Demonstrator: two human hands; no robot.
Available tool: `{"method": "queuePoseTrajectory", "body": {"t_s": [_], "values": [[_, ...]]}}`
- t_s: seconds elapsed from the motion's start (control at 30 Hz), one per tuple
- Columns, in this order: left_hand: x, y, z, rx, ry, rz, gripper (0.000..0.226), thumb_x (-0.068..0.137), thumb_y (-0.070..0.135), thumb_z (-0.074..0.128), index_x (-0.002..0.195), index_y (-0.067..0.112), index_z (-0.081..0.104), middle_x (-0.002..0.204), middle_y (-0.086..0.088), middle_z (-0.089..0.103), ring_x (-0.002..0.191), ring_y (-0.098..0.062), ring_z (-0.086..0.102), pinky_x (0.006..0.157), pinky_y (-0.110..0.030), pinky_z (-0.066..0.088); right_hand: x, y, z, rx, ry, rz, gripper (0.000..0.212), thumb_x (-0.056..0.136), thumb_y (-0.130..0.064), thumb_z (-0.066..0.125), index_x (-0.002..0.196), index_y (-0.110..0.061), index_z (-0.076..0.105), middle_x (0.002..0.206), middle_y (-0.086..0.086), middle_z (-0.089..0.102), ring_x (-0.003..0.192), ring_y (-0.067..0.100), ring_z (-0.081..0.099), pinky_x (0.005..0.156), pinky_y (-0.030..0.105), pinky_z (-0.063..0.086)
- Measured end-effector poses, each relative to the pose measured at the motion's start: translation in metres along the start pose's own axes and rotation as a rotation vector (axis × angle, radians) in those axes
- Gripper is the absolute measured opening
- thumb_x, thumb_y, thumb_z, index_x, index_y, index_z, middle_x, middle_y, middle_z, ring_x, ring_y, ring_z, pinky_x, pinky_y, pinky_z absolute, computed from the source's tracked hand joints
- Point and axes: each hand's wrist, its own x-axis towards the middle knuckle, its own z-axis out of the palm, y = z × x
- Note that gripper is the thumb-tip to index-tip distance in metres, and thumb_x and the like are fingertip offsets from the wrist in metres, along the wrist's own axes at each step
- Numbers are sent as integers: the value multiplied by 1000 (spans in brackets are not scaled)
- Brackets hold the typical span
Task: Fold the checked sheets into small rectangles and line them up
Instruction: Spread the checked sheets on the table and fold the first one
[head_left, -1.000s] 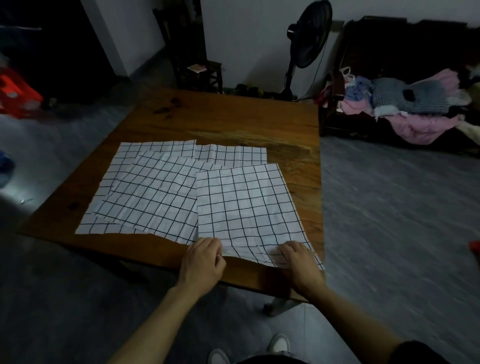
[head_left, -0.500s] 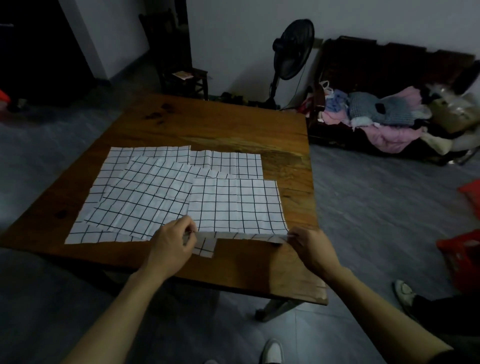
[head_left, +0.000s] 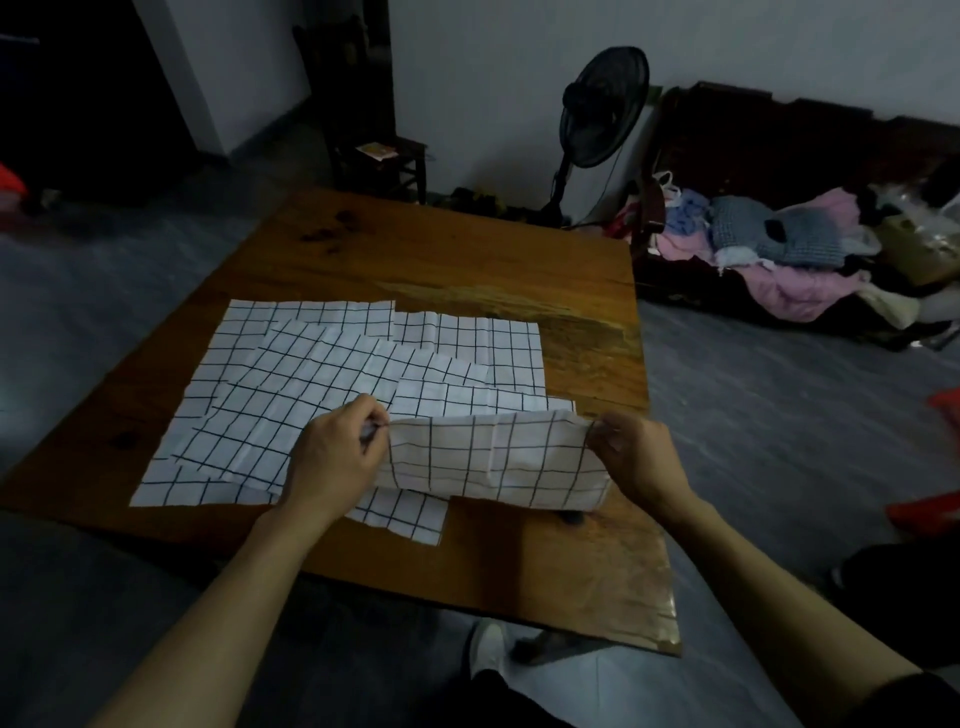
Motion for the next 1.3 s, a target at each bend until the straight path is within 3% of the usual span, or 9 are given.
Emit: {"method": "queuePoseTrajectory", "body": {"t_s": [0.17, 0.27, 0.43, 0.67, 0.8, 1.0, 1.17, 1.3], "values": [[38, -9, 11, 91, -37, -87, 20, 88, 17, 67, 101, 24, 53, 88, 7, 61, 75, -12, 60, 58, -20, 45, 54, 15, 22, 47, -45, 2, 9, 92, -14, 62, 88, -20, 67, 83, -7, 68, 75, 8, 65, 63, 32, 56], [67, -11, 24, 109, -90, -137, 26, 87, 16, 69, 107, 26, 54, 95, 4, 62, 82, -15, 61, 65, -26, 53, 79, 30, 35, 70, -86, 26, 8, 92, -13, 62, 93, -19, 66, 85, -6, 68, 77, 7, 64, 67, 31, 57], [110, -16, 44, 71, -121, -198, 26, 86, 14, 70, 105, 25, 56, 94, 0, 64, 81, -19, 61, 67, -37, 58, 110, 56, 49, 32, -141, 110, 12, 92, -13, 60, 86, -24, 62, 78, -8, 64, 70, 5, 61, 63, 31, 56], [143, -29, 73, 57, -224, -190, 25, 85, 15, 70, 103, 25, 55, 96, -2, 65, 82, -20, 62, 70, -40, 57, 116, 72, 60, 14, -193, 261, 18, 91, -13, 59, 105, -24, 58, 92, -9, 63, 80, 6, 61, 70, 33, 58], [146, -40, 85, 175, -249, -121, 35, 84, 21, 71, 115, 19, 55, 114, 0, 61, 103, -21, 54, 86, -39, 49, 104, 63, 66, -74, -126, 290, 42, 86, -19, 69, 125, -17, 51, 120, 2, 54, 105, 20, 53, 85, 36, 51], [124, -38, 100, 213, -301, 41, 26, 83, 23, 70, 107, 20, 59, 111, 3, 59, 103, -19, 51, 84, -34, 41, 81, 56, 81, -78, -157, 307, 45, 88, -26, 68, 130, -20, 52, 135, 4, 51, 121, 22, 48, 98, 37, 46], [78, -27, 110, 175, -421, 131, 27, 84, 24, 68, 110, 19, 62, 112, 4, 58, 105, -18, 52, 87, -31, 42, 46, 50, 95, -44, -217, 342, 39, 88, -26, 68, 125, -19, 57, 135, 4, 50, 124, 23, 48, 99, 34, 44], [49, -26, 117, 181, -530, 197, 35, 92, 29, 57, 127, 22, 54, 129, 6, 53, 118, -14, 46, 99, -28, 38, 18, 43, 93, -3, -182, 398, 36, 88, -23, 66, 123, -16, 58, 130, 8, 54, 118, 25, 52, 89, 31, 43]]}}
